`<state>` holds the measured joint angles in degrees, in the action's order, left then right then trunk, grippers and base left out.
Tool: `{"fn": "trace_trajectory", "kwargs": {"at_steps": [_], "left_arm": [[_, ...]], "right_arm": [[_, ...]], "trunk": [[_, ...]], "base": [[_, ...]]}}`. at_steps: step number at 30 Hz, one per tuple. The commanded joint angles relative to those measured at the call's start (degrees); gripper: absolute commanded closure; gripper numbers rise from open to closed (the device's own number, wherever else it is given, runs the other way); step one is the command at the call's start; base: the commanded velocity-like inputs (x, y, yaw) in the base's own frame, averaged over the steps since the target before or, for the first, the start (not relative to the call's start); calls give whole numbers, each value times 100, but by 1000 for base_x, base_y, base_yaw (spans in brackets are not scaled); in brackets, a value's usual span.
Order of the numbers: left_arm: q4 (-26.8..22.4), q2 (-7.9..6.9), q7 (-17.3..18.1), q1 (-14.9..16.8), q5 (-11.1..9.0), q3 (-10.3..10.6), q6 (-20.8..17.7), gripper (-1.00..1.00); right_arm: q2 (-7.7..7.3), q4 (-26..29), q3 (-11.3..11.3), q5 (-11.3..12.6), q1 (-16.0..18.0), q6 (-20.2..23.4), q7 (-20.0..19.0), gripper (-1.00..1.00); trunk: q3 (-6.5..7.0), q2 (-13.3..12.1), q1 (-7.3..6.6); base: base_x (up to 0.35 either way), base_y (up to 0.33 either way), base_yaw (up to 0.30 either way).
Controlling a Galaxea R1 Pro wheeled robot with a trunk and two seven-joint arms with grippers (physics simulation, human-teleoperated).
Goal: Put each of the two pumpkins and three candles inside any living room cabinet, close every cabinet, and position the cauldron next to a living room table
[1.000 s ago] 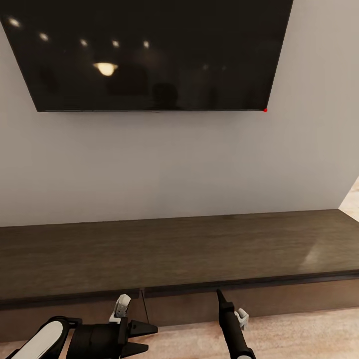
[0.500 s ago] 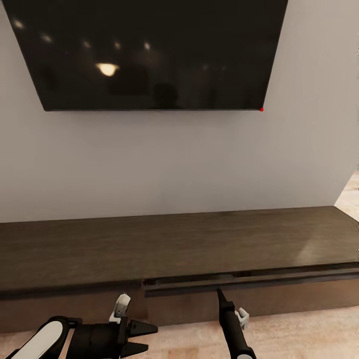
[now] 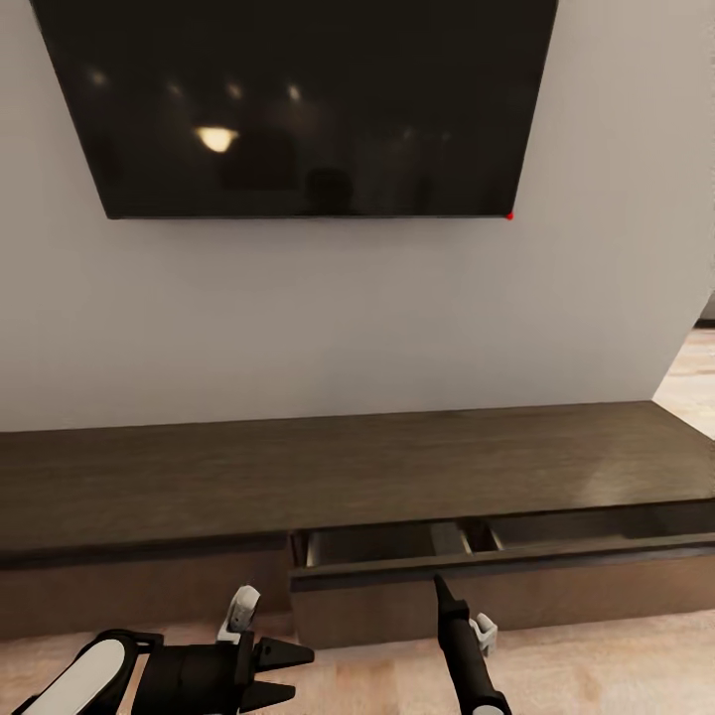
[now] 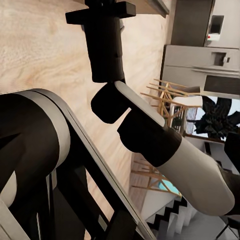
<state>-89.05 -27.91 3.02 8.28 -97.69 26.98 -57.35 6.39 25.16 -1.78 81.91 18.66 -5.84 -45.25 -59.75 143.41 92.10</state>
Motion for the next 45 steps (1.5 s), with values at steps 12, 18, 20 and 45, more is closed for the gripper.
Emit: {"fn": "trace_trajectory", "kwargs": {"at_steps": [12, 18, 20, 45], "left_arm": [[2, -4, 32, 7, 22, 9, -4, -100], [2, -4, 32, 7, 22, 10, -4, -100], [2, -4, 32, 7, 22, 10, -4, -100], [2, -4, 32, 7, 22, 13, -4, -100]], "right_arm": [[3, 4, -94, -42, 6, -49, -142, 100], [3, 3, -94, -43, 6, -49, -142, 100], [3, 1, -94, -43, 6, -49, -142, 100], [3, 4, -94, -43, 6, -50, -142, 100]], "trunk": [[-4, 3, -4], [-4, 3, -4], [-4, 3, -4], [-4, 3, -4]], "base": [[-155, 0, 0], [-149, 0, 0], [-130, 0, 0], [-73, 0, 0]]}}
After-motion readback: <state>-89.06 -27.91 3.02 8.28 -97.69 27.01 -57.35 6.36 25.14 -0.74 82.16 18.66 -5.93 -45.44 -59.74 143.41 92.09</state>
